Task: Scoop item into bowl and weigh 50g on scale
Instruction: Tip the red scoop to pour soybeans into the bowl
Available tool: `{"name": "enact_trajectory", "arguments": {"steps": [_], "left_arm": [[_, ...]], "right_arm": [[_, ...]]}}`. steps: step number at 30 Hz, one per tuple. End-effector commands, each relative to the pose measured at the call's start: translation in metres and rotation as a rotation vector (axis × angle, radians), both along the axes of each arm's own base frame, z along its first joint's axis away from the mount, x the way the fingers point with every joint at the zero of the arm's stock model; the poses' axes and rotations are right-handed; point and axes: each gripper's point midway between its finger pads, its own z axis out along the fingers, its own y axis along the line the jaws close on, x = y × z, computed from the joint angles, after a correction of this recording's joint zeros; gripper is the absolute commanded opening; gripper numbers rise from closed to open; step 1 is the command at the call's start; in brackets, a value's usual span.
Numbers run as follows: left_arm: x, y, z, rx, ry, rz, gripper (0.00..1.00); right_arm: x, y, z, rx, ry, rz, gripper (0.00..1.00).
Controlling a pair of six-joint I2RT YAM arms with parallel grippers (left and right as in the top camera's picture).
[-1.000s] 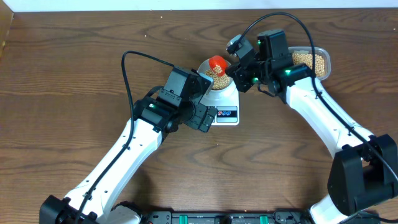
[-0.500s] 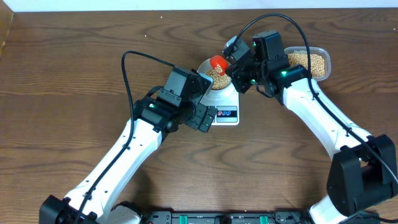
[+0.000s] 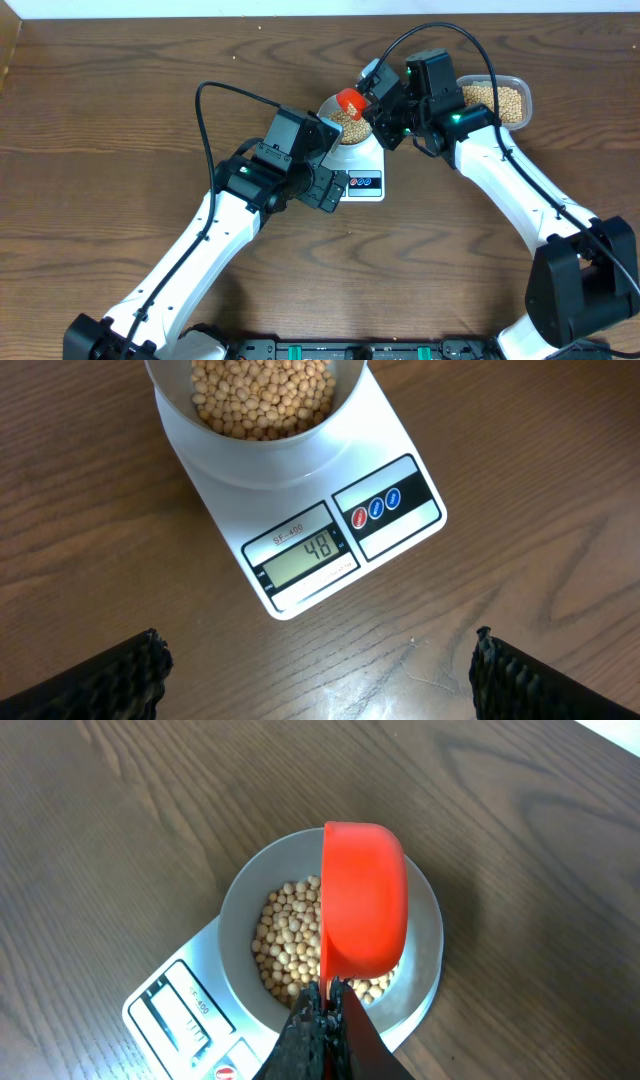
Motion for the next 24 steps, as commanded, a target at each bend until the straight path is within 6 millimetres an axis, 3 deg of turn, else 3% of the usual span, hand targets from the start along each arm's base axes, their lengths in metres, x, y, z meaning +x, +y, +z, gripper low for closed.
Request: {"name": "enact_trajectory", "arguments": {"steps": [1,24], "left_arm": [[0.0002,0.0004,0.0038,-0.009,-0.008,-0.005,0.98],[0.0001,0.0004,0.0037,-0.009,-0.008,-0.005,0.98]], "right_arm": [[-0.0017,0.0024,0.0113,-0.006,-0.045,0.029,0.01],[-0.0035,-0.0011,0.0175,0.158,0.098,-0.053,0.01]]}}
